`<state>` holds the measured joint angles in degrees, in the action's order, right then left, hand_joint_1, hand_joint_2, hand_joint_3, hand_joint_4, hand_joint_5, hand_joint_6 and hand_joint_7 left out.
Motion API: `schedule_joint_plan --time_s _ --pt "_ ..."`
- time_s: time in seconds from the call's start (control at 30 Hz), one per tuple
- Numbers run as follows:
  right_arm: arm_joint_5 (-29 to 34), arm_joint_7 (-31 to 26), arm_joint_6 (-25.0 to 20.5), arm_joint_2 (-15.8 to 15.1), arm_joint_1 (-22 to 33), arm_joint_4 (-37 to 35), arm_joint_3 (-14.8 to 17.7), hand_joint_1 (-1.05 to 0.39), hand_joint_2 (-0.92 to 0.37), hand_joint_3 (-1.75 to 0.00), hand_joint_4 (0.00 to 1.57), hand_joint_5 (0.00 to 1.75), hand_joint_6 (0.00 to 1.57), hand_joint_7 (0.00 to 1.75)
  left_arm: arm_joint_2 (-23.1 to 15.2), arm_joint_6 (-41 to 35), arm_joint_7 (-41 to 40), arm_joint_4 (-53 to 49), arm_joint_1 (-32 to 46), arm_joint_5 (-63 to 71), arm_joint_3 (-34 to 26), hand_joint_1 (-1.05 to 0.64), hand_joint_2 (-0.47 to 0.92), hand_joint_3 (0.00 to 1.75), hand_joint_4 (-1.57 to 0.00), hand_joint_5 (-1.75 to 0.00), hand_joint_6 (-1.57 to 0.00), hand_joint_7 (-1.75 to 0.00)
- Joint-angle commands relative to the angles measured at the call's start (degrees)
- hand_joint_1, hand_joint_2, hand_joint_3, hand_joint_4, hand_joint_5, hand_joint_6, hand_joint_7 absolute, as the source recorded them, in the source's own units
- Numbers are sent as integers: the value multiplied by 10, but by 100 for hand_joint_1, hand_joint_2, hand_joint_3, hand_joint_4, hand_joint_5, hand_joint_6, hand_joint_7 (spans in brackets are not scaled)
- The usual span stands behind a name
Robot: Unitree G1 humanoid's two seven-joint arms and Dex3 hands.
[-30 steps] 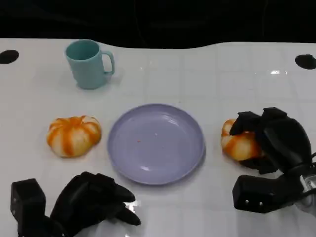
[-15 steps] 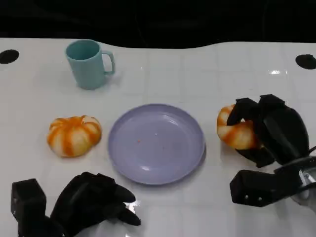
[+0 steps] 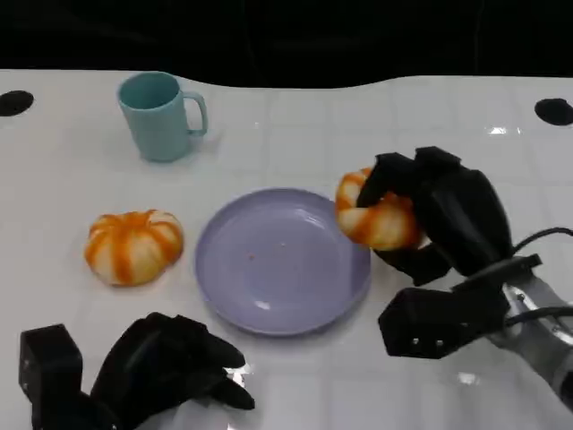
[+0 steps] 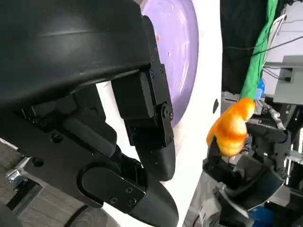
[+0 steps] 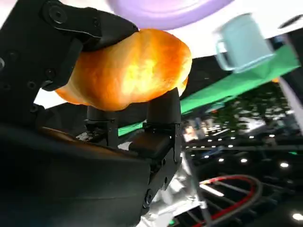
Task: Grasp the bread from the table and place it into the plate.
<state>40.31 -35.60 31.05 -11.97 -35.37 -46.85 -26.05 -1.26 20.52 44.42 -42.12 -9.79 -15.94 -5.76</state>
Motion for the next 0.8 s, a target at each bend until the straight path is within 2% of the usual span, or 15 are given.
schedule_joint_plan --time_s 0.03,0.2,0.43,0.6,0.67,0.8 --pt "-13 44 9 17 -2 30 -2 -14 -21 -151 100 175 81 163 -10 9 3 -4 4 1 -1 -105 75 0 -157 -25 -157 -4" --pt "-13 90 16 38 -16 29 -8 -13 -21 -148 99 175 79 166 -11 6 6 -4 5 -2 -2 -105 75 0 -157 -25 -157 -3" --pt "0 103 27 66 -43 -12 -23 -14 -23 -147 99 175 79 166 -12 4 1 3 8 2 1 -105 75 0 -157 -24 -157 -3" --pt "-4 99 35 83 -55 -45 -28 -17 -30 -138 95 175 79 161 -13 6 2 3 8 1 1 -105 75 0 -157 -24 -157 -3" --pt "-14 112 42 88 -54 -54 -24 -16 -34 -138 92 175 79 154 -12 5 0 4 8 2 2 -105 75 0 -157 -24 -157 -3" --pt "-23 127 51 88 -54 -65 -21 -19 -42 -127 82 164 80 124 -10 0 -1 6 8 0 1 -105 75 0 -157 -25 -157 -3"
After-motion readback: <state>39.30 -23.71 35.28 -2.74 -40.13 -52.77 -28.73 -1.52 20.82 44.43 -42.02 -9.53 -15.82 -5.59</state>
